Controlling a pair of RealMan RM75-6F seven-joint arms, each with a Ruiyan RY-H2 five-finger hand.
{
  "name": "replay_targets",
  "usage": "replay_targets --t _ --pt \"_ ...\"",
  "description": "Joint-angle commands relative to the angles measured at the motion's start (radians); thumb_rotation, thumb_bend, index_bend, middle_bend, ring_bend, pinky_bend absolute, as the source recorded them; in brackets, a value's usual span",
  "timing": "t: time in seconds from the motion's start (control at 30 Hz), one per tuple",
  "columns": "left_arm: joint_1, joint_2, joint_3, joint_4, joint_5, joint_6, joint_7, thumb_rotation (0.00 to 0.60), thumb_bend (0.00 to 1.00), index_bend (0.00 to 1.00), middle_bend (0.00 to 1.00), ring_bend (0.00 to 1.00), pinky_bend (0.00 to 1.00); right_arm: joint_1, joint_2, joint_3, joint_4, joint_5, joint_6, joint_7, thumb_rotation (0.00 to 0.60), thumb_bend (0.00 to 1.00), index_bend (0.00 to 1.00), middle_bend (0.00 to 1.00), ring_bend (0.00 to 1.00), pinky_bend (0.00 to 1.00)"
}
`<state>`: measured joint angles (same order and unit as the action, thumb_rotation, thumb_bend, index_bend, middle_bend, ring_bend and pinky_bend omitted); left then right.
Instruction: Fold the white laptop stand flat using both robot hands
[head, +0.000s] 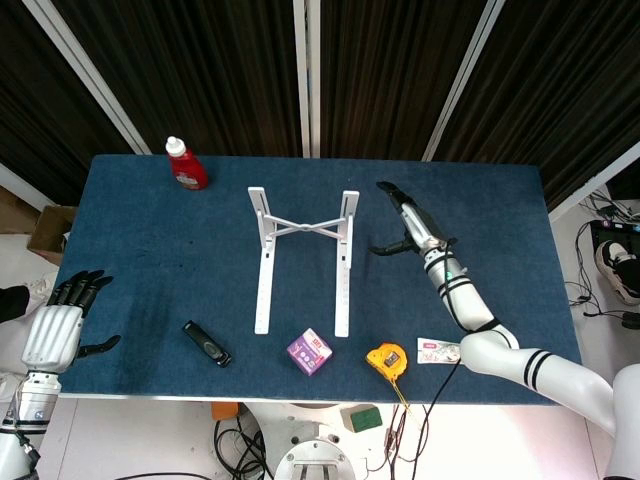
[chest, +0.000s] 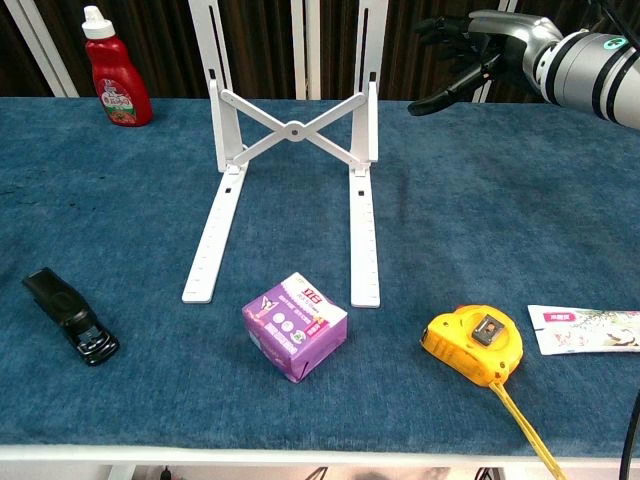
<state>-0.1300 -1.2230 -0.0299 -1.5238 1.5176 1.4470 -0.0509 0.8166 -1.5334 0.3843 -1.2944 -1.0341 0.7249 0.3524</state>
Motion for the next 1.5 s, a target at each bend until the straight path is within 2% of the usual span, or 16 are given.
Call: replay_targets --t 0.03,0.3,0.57,0.8,1.1,1.5 --pt "-0.002 0.001 0.000 -0.002 -0.001 -0.003 0.003 0.600 0.03 0.18 0.12 0.08 0.17 0.005 -0.002 0.008 0.001 -0.002 -0.001 0.010 0.600 0.00 0.00 0.02 0.00 0.00" --pt "0.001 0.004 0.003 -0.011 0.001 0.001 0.012 0.600 0.03 0.18 0.12 0.08 0.17 0.056 -0.052 0.032 0.061 0.041 -0.044 0.014 0.600 0.00 0.00 0.02 0.00 0.00" --pt "0.001 0.003 0.003 -0.007 -0.002 0.000 0.009 0.600 0.03 0.18 0.12 0.08 0.17 0.119 -0.166 0.055 0.180 0.073 -0.074 0.032 0.600 0.00 0.00 0.03 0.00 0.00" --pt "0.004 0.002 0.004 0.001 -0.015 -0.006 0.000 0.600 0.03 0.18 0.12 0.08 0.17 0.179 -0.279 0.072 0.353 0.074 -0.106 0.062 0.600 0.00 0.00 0.05 0.00 0.00" --pt "-0.001 -0.002 0.002 0.014 -0.025 -0.023 -0.006 0.600 0.03 0.19 0.12 0.08 0.17 0.271 -0.424 0.091 0.618 0.078 -0.209 0.100 0.600 0.00 0.00 0.08 0.00 0.00" --pt "-0.002 0.000 -0.001 0.019 -0.031 -0.026 -0.011 0.600 0.03 0.19 0.12 0.08 0.17 0.360 -0.500 0.080 0.845 0.069 -0.314 0.016 0.600 0.00 0.03 0.12 0.00 0.00"
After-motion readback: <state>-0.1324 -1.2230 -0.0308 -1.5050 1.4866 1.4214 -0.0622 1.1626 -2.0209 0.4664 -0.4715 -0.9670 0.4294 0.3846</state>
